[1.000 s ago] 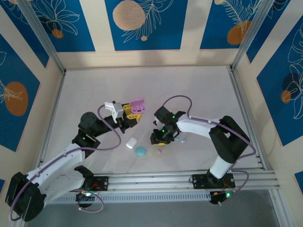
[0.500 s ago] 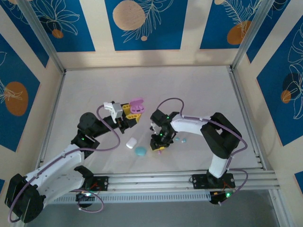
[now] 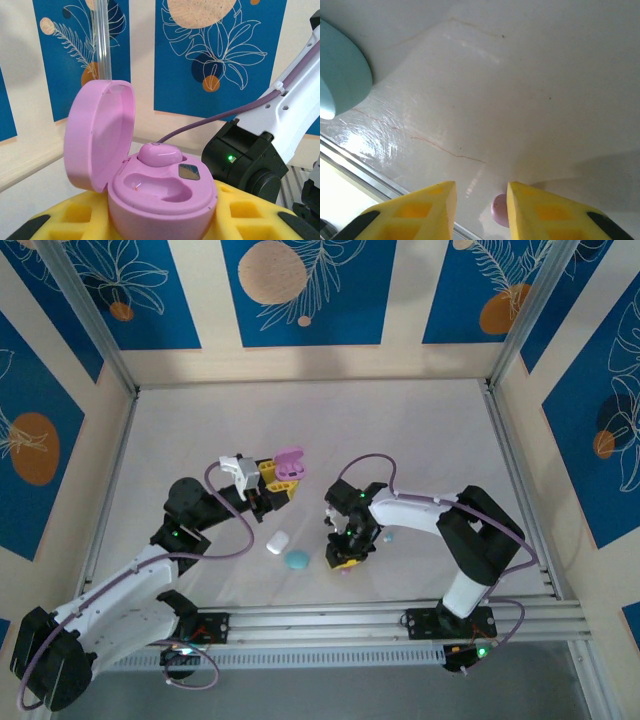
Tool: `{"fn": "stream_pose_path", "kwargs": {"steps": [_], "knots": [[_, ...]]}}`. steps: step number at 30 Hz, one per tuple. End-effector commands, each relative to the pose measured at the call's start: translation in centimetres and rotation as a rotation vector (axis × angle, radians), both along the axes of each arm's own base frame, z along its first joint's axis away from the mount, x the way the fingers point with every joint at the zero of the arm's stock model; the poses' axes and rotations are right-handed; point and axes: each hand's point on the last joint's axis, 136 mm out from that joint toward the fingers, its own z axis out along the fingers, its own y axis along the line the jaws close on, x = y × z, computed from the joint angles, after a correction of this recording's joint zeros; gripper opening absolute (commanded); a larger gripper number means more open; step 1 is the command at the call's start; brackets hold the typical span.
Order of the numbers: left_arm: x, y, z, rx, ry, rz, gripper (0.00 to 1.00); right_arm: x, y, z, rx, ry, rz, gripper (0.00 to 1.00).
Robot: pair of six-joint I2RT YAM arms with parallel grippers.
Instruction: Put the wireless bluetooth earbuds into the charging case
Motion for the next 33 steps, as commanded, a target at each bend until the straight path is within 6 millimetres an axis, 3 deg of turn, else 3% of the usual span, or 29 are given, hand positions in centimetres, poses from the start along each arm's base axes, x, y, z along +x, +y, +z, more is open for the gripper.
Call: {"fn": "stream_pose_path", "kwargs": {"steps": [1, 7, 14, 21, 33], "knots": [[-0.6, -0.2, 1.7, -0.029, -0.049, -0.015, 0.37, -0.5, 0.0, 1.2, 0.011, -0.006, 0.026, 0.33], [-0.6, -0.1, 1.8, -0.033, -0.048, -0.014, 0.37, 1.4, 0.8, 2.4, 0.034, -0.094, 0.056, 0.33], [-0.7, 0.0, 2.0, -0.037, -0.050, -0.009, 0.37, 2.3, 1.4, 1.4, 0.015, -0.083, 0.094, 0.34], [-0.8, 0.2, 2.1, -0.033, -0.051, -0.005, 0.37, 1.3, 0.0, -0.2, -0.051, -0.043, 0.101, 0.34], [-0.7, -0.1, 2.2, -0.037, -0.051, -0.014, 0.37, -0.8, -2.1, -0.1, -0.069, -0.015, 0.074, 0.34]]}}
